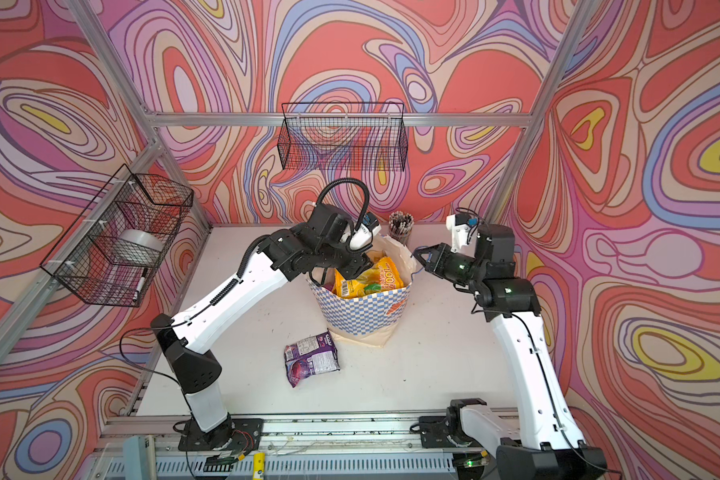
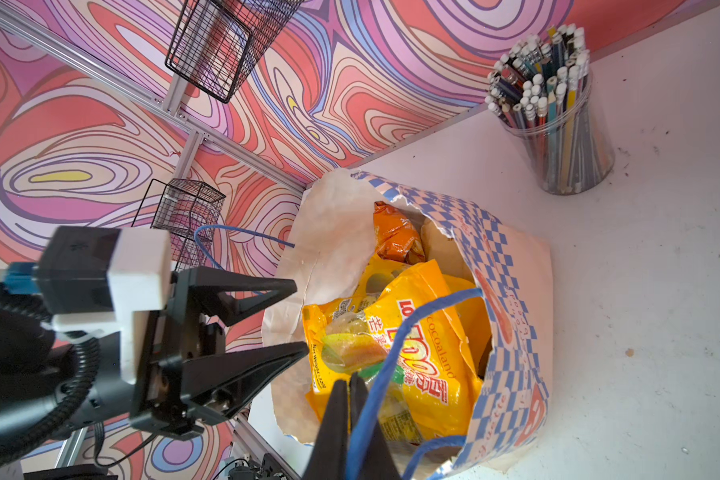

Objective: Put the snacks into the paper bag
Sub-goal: 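Lower the yellow pack into the bag and open the left gripper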

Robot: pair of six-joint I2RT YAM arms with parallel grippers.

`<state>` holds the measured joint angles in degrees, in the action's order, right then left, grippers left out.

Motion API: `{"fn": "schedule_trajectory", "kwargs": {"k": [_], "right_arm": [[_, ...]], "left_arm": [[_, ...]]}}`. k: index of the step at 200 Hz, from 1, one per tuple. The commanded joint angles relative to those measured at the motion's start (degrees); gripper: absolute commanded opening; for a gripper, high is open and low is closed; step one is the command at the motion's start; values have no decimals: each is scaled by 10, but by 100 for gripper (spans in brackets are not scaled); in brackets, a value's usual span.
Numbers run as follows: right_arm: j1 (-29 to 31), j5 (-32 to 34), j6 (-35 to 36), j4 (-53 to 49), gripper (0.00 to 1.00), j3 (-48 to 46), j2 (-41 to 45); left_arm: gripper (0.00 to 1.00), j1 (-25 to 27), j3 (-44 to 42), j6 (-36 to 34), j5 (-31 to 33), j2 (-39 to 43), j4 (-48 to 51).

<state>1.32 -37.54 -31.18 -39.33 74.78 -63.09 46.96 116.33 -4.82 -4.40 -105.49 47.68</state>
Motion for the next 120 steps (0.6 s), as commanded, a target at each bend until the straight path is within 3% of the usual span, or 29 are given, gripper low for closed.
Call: {"fn": "schedule_trajectory", "kwargs": {"k": [1, 31, 52, 82, 120], "right_arm": [[4, -3, 5, 0, 0, 9, 8], [3, 6, 8, -1, 0, 10, 9], [3, -33, -12, 25, 0, 11, 1], [3, -35, -24, 41, 0, 32, -8], [3, -26, -30, 51, 0, 51, -24]], "left_arm": [[44, 5, -7, 21, 9, -22, 17], [43, 4, -15, 22, 18, -57, 21], [42, 4, -18, 16, 35, -93, 32], [42, 0, -20, 20, 37, -147, 35], [44, -3, 54, 30, 33, -217, 86]]}}
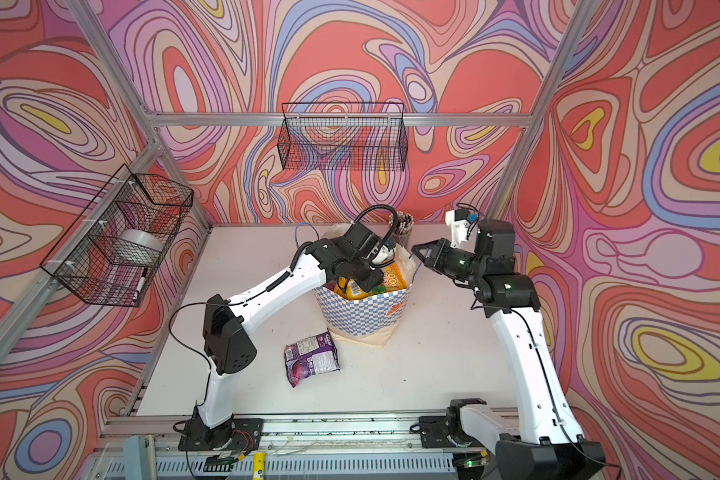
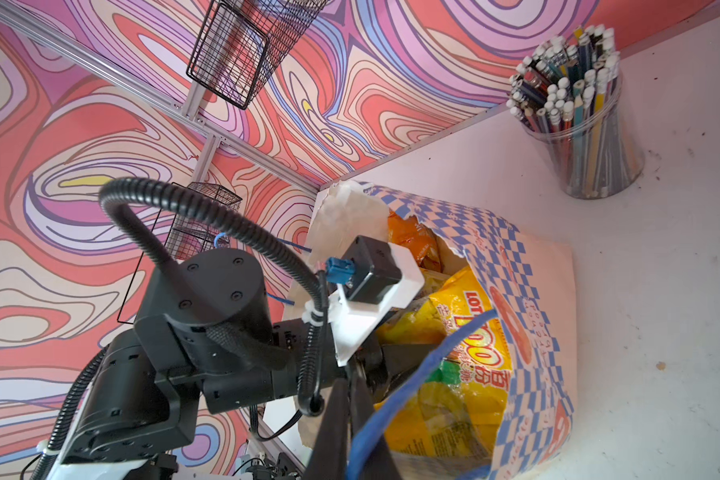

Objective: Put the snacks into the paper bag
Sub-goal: 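Lower the yellow pack into the bag and open the left gripper, then withdraw the left gripper from the bag toward the purple pack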

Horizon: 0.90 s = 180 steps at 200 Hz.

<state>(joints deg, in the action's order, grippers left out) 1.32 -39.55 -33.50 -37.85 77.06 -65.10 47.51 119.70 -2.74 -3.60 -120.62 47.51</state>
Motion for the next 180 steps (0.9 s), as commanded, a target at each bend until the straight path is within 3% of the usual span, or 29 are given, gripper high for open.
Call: {"fn": "schedule_trajectory", "kwargs": {"k": [1, 22, 39, 89, 142, 180], "right_arm": [[3, -6, -8, 36, 0, 28, -4], [3, 2, -8, 42, 0, 30, -11], [3, 13, -5, 41, 0, 35, -14], [3, 30, -1, 43, 0, 41, -29], [3, 38, -11, 57, 0, 42, -33], [2, 43, -8, 59, 0, 43, -37]], "left_arm": [[45, -9, 23, 9, 26, -66, 89], [53, -14, 71, 16, 35, -73, 107], [63, -20, 110, 20, 4, -61, 126], [100, -22, 93, 23, -53, 78, 76], [100, -28, 65, 57, -82, 194, 31], [100, -60, -101, 145, -98, 345, -30]]}}
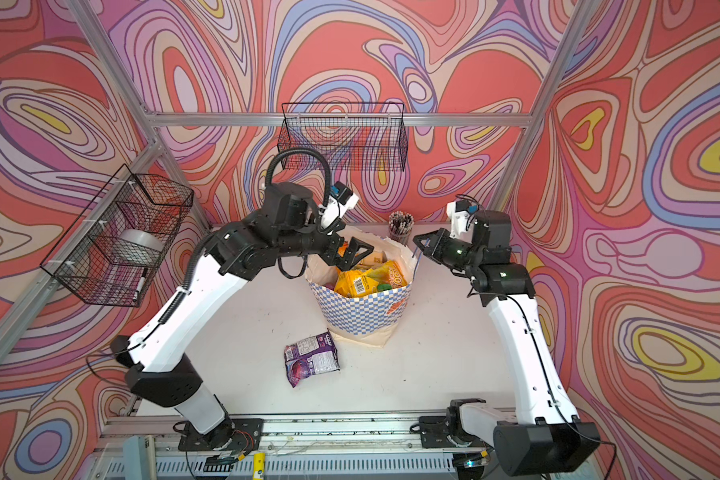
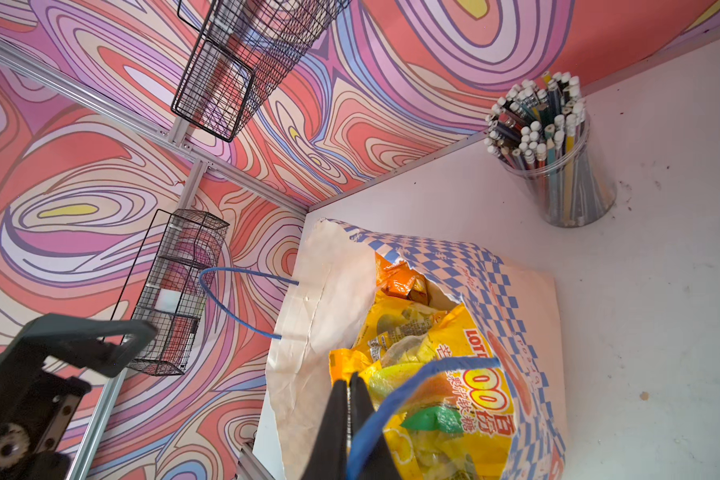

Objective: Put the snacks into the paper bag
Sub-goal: 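Withdraw the left gripper from the bag toward the purple pack, then lower the left gripper onto the purple berry pack and grasp it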

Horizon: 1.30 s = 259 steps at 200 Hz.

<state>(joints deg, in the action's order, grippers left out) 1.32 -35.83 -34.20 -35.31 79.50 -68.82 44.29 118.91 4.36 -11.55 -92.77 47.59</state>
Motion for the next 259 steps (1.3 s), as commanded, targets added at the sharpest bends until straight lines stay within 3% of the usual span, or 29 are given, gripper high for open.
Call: {"fn": "schedule_trajectory", "kwargs": {"k": [1, 16, 31, 73, 98, 119, 156, 196, 259], "right_arm": [[3, 5, -1, 34, 0, 18, 0], [3, 1, -4, 38, 0, 15, 0], [3, -2, -6, 43, 0, 11, 3], [3, -2, -2, 42, 0, -3, 18], [3, -2, -1, 39, 0, -11, 24], [2, -2, -2, 40, 0, -24, 31], [2, -5, -2, 37, 0, -34, 37], [3, 0, 3, 27, 0, -38, 44], [3, 1, 6, 20, 0, -40, 46]], "left_arm": [[100, -31, -99, 76, -19, 72, -32], [100, -62, -179, 118, -26, 140, -47], [100, -75, -240, 141, 10, 196, -33], [100, -96, -404, 211, 57, 294, 34], [100, -102, -517, 287, 48, 324, 41], [100, -102, -612, 357, 14, 336, 10], [100, -102, -757, 468, 15, 330, -50], [100, -97, -832, 525, 20, 300, -110], [98, -49, -798, 552, 53, 207, -114]]}}
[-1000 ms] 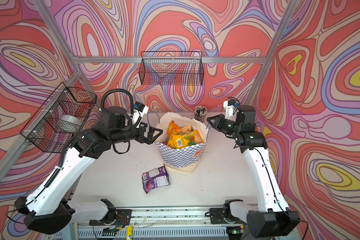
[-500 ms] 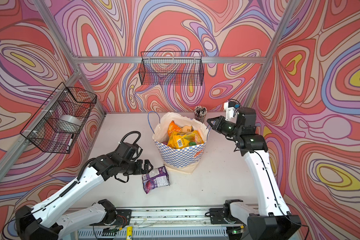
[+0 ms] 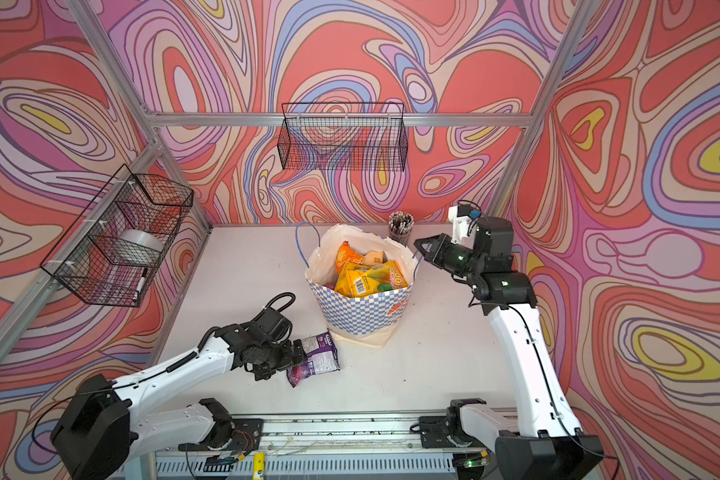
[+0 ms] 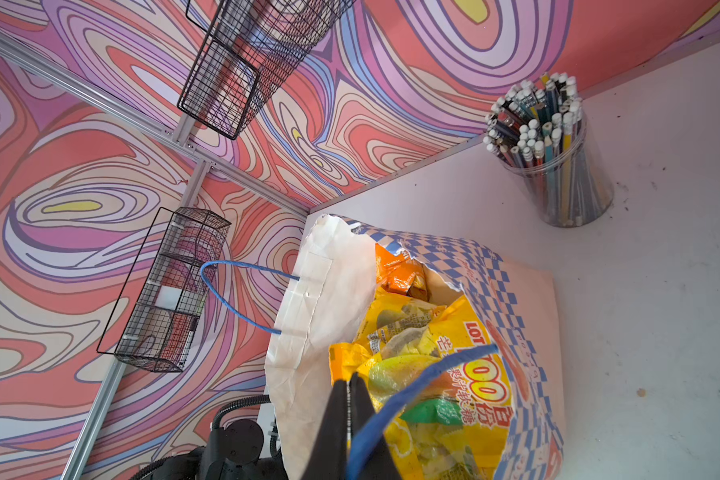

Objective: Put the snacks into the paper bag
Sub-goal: 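Lower the left gripper onto the purple berry pack and grasp it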

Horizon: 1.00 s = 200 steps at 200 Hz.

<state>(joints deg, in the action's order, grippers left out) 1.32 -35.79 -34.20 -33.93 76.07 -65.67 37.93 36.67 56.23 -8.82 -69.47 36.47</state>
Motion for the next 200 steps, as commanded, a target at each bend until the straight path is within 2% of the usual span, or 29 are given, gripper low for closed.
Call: {"fn": "schedule_trajectory", "kwargs": {"k": [1, 42, 77, 102, 150, 179, 200], "right_arm": [[2, 0, 6, 6, 0, -6, 15], [2, 0, 6, 3, 0, -4, 16], [3, 3, 9, -2, 0, 0, 14], [2, 4, 9, -3, 0, 0, 14], [3, 3, 8, 0, 0, -2, 15], [3, 4, 8, -1, 0, -2, 17], [3, 3, 8, 1, 0, -1, 17]], "left_arm": [[98, 16, 25, 33, 27, -27, -2], [94, 54, 58, 54, 75, -94, 21], [86, 58, 38, 77, 69, -142, -9], [76, 58, 23, 87, 69, -153, -32], [60, 58, 9, 100, 89, -137, -37], [46, 57, -10, 101, 83, -94, -72], [39, 56, -11, 103, 104, -51, -61]]}}
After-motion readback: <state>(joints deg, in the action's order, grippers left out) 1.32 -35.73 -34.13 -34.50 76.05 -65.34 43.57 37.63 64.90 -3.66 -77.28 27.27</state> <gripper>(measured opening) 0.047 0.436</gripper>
